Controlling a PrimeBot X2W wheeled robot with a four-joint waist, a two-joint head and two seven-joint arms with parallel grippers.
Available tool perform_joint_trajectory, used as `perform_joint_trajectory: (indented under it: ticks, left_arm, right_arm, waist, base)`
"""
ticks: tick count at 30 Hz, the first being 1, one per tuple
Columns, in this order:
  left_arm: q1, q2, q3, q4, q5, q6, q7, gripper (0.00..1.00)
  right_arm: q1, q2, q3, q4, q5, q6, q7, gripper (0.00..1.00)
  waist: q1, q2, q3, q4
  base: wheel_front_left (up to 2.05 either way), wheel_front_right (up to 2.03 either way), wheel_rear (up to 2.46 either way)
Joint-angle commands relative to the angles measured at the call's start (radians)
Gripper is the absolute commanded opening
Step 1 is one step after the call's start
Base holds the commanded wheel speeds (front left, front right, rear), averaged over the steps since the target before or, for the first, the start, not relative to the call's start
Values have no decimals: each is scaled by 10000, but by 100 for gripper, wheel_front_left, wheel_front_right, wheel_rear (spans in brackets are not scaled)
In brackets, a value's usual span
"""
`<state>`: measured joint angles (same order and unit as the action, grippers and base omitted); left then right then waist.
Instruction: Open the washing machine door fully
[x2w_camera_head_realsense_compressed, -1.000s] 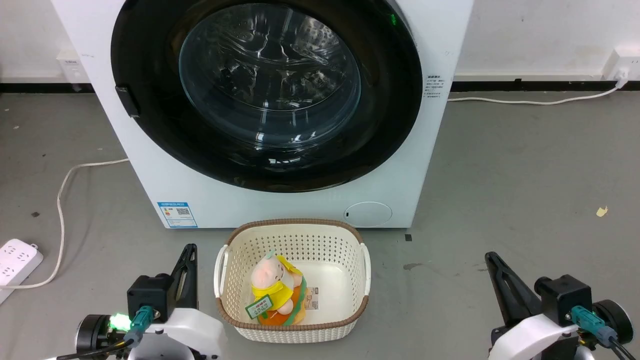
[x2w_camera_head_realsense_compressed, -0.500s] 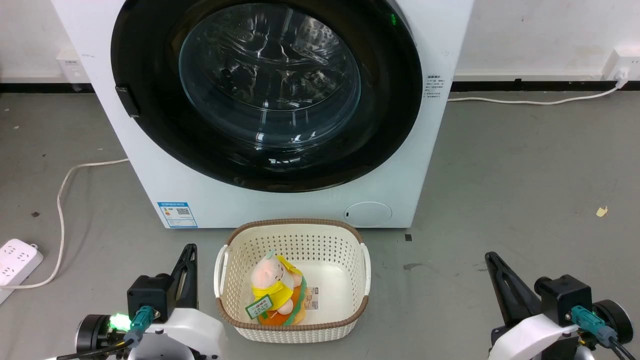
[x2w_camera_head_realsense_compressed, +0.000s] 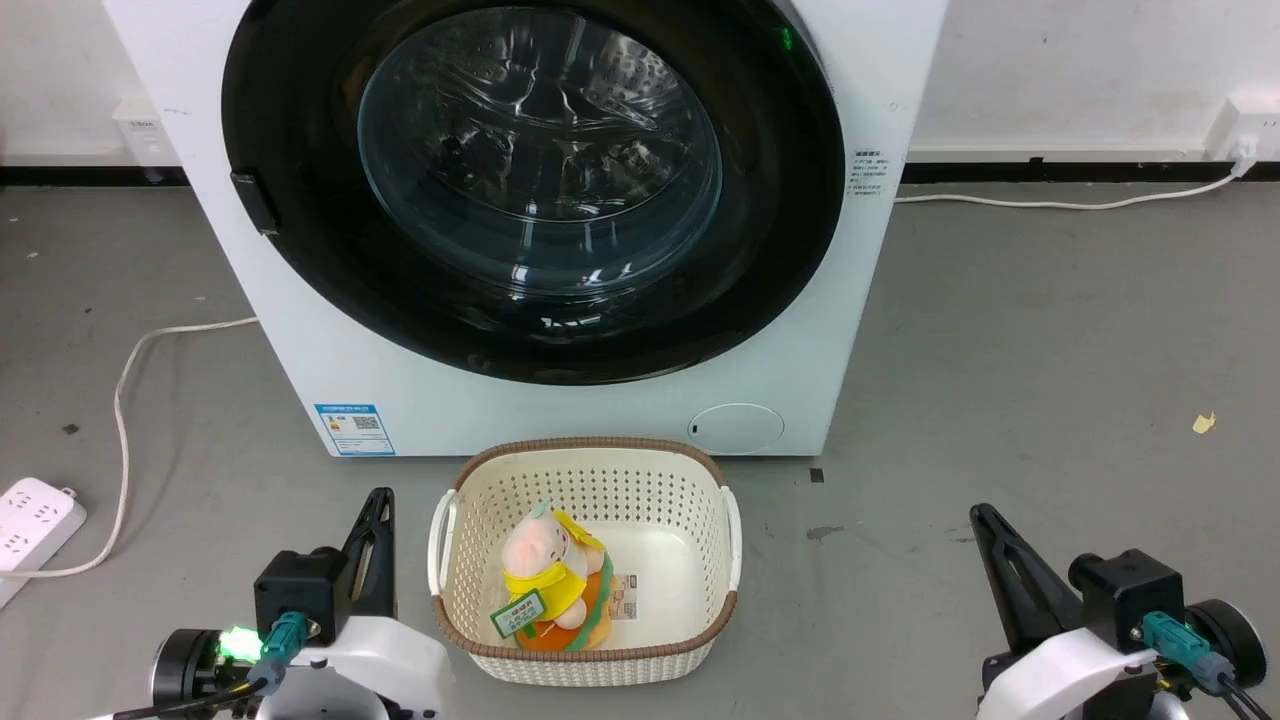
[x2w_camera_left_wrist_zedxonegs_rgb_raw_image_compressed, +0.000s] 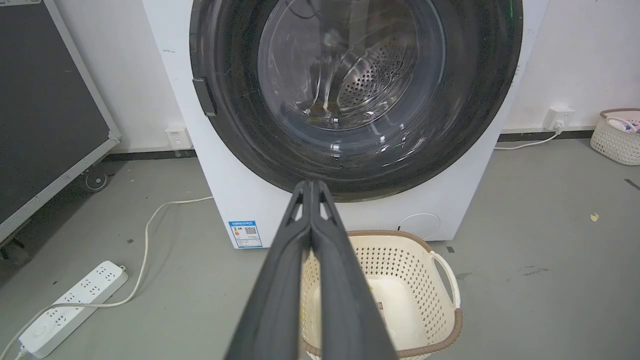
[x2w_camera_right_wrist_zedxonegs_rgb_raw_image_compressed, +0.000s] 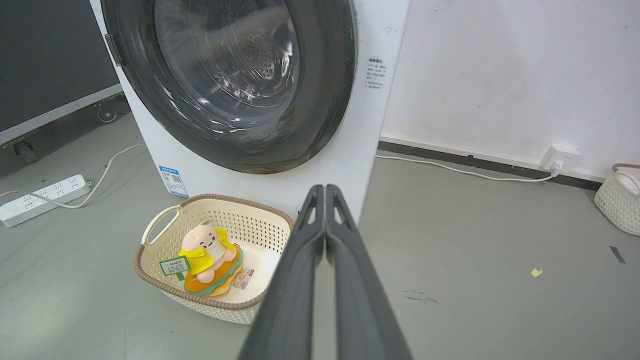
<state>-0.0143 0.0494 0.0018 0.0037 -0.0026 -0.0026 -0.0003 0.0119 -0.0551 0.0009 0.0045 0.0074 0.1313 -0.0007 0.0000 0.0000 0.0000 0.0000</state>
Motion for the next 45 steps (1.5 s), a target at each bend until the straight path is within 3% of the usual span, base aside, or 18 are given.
perform_joint_trajectory:
  ticks: [1, 6, 7, 32, 45]
  left_arm:
    - [143, 8, -18, -37, 26, 26, 3, 0]
    - [143, 8, -18, -37, 26, 26, 3, 0]
    - [0, 0, 4, 0, 0, -2, 0, 100]
    - [8, 1, -196, 68, -120, -28, -427, 100]
    - [-302, 2, -351, -89, -222, -5, -699, 100]
  right_arm:
    - [-119, 49, -9, -45, -74, -6, 7, 0]
    - [-119, 49, -9, -45, -74, -6, 7, 0]
    - [0, 0, -2, 0, 0, 0, 2, 100]
    - [-52, -28, 25, -135, 267, 1, -426, 100]
    - [-928, -414, 69, 63, 1339, 0, -698, 100]
  waist:
    - [0, 0, 0, 0]
    - [0, 0, 0, 0]
    - [0, 0, 0, 0]
    - [0, 0, 109, 18]
    - [0, 0, 743, 125]
  base:
    - [0, 0, 0]
    - [0, 0, 0]
    - [0, 0, 0]
    - [0, 0, 0]
    - [0, 0, 0]
